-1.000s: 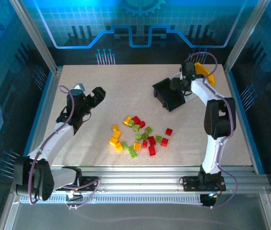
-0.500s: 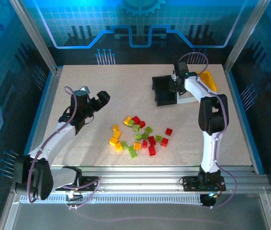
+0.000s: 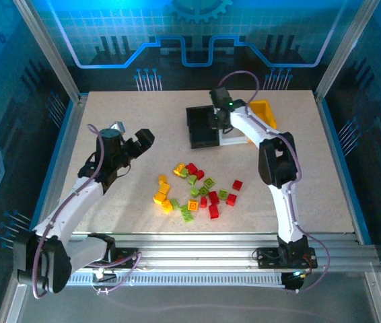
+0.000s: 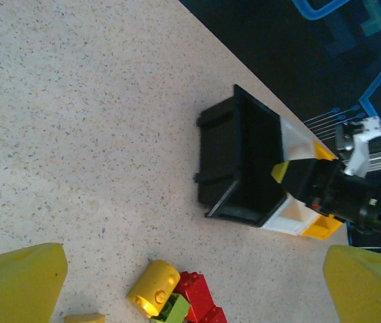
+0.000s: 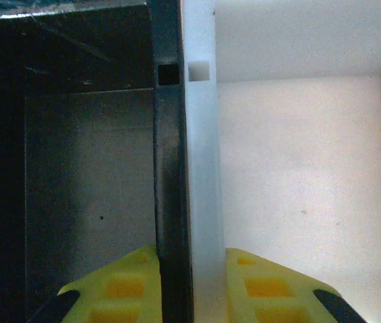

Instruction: Sort the legos into containers by color

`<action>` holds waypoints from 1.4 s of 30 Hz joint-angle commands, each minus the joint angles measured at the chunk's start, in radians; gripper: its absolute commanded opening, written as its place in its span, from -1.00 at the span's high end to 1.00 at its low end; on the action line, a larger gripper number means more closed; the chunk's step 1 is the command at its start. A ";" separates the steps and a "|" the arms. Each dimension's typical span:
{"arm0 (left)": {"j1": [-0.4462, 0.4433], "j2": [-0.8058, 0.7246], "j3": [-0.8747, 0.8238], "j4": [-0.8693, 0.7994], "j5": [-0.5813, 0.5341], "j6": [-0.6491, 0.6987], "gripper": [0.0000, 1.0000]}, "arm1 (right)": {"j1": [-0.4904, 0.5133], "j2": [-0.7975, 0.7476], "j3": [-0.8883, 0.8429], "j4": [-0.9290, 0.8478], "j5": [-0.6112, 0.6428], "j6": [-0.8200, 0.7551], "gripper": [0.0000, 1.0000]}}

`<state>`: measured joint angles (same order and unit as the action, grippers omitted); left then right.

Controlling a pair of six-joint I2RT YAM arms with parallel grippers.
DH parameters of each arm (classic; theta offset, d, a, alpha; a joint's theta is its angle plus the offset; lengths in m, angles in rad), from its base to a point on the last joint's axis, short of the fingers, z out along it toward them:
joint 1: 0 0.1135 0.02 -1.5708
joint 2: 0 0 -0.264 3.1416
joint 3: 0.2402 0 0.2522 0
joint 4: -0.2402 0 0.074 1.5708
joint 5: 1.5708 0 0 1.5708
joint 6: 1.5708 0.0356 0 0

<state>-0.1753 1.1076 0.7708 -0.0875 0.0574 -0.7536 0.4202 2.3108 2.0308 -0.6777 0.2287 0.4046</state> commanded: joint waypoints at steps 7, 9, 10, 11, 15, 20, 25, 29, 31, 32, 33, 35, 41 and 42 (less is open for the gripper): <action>-0.010 -0.067 0.008 -0.082 0.007 0.011 -0.98 | 0.162 0.187 0.312 -0.198 0.073 0.218 1.00; -0.010 -0.076 0.005 -0.085 0.003 0.017 -0.98 | 0.183 0.189 0.313 -0.215 0.092 0.261 1.00; -0.010 -0.081 0.005 -0.090 0.001 0.019 -0.98 | 0.196 0.185 0.305 -0.224 0.104 0.289 1.00; -0.009 -0.084 0.005 -0.092 -0.001 0.022 -0.98 | 0.210 0.179 0.290 -0.221 0.111 0.308 1.00; -0.010 -0.098 0.008 -0.098 0.002 0.022 -0.98 | 0.262 0.163 0.273 -0.243 0.167 0.370 1.00; -0.009 -0.121 0.013 -0.113 -0.001 0.023 -0.98 | 0.304 0.148 0.266 -0.280 0.198 0.421 1.00; -0.010 -0.140 0.009 -0.119 0.001 0.022 -0.98 | 0.341 0.162 0.297 -0.307 0.217 0.428 1.00; -0.010 -0.150 0.010 -0.131 -0.001 0.028 -0.98 | 0.365 0.154 0.280 -0.312 0.233 0.445 1.00; -0.010 -0.153 0.011 -0.133 -0.002 0.026 -0.98 | 0.377 0.150 0.279 -0.317 0.244 0.450 1.00; -0.010 -0.153 0.010 -0.136 -0.002 0.026 -0.98 | 0.380 0.151 0.281 -0.321 0.249 0.453 1.00; -0.010 -0.155 0.010 -0.138 -0.002 0.024 -0.98 | 0.384 0.149 0.281 -0.325 0.253 0.455 1.00; -0.010 -0.158 0.010 -0.136 0.001 0.025 -0.98 | 0.388 0.146 0.279 -0.331 0.257 0.458 1.00; -0.009 -0.161 0.003 -0.141 -0.001 0.028 -0.98 | 0.396 0.127 0.248 -0.308 0.265 0.449 1.00; -0.010 -0.161 0.003 -0.143 -0.002 0.027 -0.98 | 0.395 0.125 0.247 -0.299 0.263 0.440 1.00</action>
<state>-0.1799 0.9665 0.7708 -0.2123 0.0574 -0.7502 0.7906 2.4599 2.3039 -0.9234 0.4820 0.8383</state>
